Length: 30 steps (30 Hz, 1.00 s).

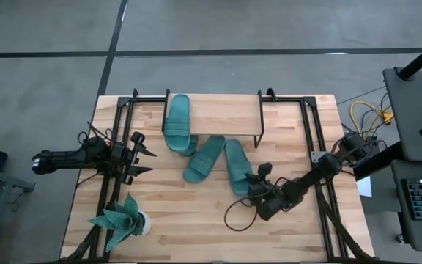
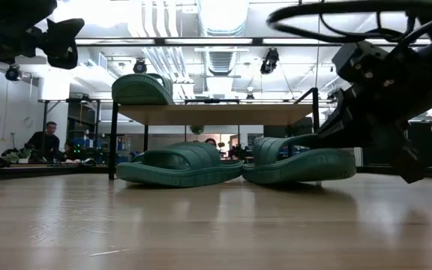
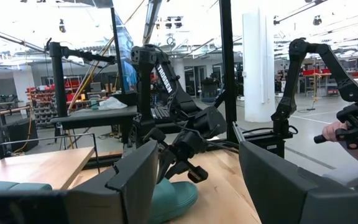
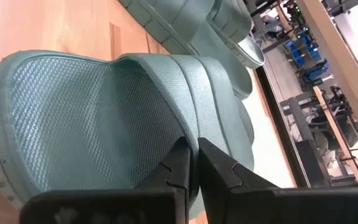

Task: Pick and place slides into the shelf
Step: Put the blue slipper on the shelf

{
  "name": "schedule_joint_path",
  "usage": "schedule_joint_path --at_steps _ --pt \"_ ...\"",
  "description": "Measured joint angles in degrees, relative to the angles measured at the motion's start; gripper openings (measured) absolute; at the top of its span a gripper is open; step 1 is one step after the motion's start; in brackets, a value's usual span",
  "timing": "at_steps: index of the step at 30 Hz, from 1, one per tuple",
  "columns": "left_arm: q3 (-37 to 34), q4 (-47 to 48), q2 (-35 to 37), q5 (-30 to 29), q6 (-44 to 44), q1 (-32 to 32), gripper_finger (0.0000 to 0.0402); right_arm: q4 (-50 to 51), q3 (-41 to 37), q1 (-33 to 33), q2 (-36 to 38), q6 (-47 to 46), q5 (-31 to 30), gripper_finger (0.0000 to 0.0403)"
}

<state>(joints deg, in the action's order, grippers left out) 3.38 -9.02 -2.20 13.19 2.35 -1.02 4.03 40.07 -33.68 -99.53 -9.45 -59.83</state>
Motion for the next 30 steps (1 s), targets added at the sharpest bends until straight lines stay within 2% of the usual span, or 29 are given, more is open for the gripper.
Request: schedule_joint_path --at_steps 30 --pt "0.01 -3.17 0.0 0.0 0.02 0.0 0.0211 2.1 6.58 -5.38 0.87 2.35 -0.22 0.0013"
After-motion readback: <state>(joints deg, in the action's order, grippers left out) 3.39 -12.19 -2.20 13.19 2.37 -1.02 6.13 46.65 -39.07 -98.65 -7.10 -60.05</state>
